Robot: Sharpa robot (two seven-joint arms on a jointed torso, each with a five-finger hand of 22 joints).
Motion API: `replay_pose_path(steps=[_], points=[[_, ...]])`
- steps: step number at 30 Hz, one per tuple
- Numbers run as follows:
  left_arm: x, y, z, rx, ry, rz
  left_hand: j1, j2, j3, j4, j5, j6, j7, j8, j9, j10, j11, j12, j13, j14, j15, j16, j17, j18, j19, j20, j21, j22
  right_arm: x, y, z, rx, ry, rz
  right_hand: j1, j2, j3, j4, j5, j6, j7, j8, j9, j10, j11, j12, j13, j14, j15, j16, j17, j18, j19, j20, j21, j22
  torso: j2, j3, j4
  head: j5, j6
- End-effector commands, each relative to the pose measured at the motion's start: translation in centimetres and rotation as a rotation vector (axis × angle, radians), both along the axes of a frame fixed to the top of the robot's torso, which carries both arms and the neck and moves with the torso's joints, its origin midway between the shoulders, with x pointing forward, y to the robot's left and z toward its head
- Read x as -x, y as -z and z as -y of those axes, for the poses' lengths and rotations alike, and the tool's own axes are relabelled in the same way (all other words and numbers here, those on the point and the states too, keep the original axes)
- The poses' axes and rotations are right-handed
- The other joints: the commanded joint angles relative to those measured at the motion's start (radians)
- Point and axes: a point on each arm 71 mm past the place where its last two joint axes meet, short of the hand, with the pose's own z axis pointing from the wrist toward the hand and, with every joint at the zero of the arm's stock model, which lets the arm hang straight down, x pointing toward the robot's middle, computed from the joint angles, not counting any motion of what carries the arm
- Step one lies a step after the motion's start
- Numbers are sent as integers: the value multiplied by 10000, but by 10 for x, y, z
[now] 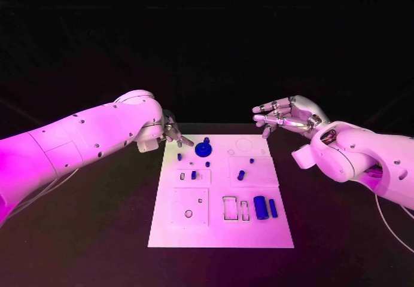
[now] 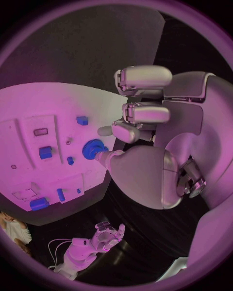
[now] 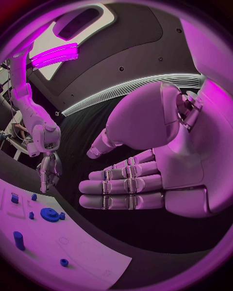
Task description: Assemble the parts on the task board
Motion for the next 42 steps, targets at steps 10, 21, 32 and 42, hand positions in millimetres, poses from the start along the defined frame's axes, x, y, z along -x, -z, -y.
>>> replay_pose_path(steps=[10,21,32,42], points=[[-9,13,-4,-509,121,-465,60,149,-119,-4,7,139,11,-29,-52,-54,21,15,18,1049,47,24,2634,-32,592,94,-36,1711,-1,1,0,-118,-79,-105,65,67,-65,22,43,-67,-20,-14,-4,-57,15,-51,8,-92,2,-39,16,59,35,36,-61,-13,-4,4,-21,80,-78],[-11,15,-9,-655,54,-625,83,206,-149,-10,8,198,-2,-11,-67,-31,12,62,59,1049,43,24,2634,-41,610,96,-7,1749,-1,1,0,-105,-74,-100,76,76,-74,27,69,-73,-19,-15,-4,-61,17,-51,7,-95,3,-43,19,59,40,37,-71,-19,-14,6,0,84,-88],[-9,22,-10,-842,263,-1129,219,342,-196,-38,15,338,-44,42,-90,14,-21,138,121,1049,22,24,2634,-48,626,89,16,1780,-1,1,0,-99,-89,-101,105,95,-77,28,95,-74,-20,-12,-3,-64,13,-50,7,-96,1,-46,23,60,47,36,-82,-27,-11,8,-10,100,-102],[-8,26,-7,-795,335,-1282,316,448,-219,-48,21,417,-72,77,-95,34,-45,159,135,1049,3,24,2634,-50,630,75,21,1790,-1,1,0,-95,-97,-94,125,105,-77,25,105,-74,-21,-10,-2,-66,11,-50,6,-95,0,-47,25,61,52,36,-88,-31,-11,11,-9,89,-84]])
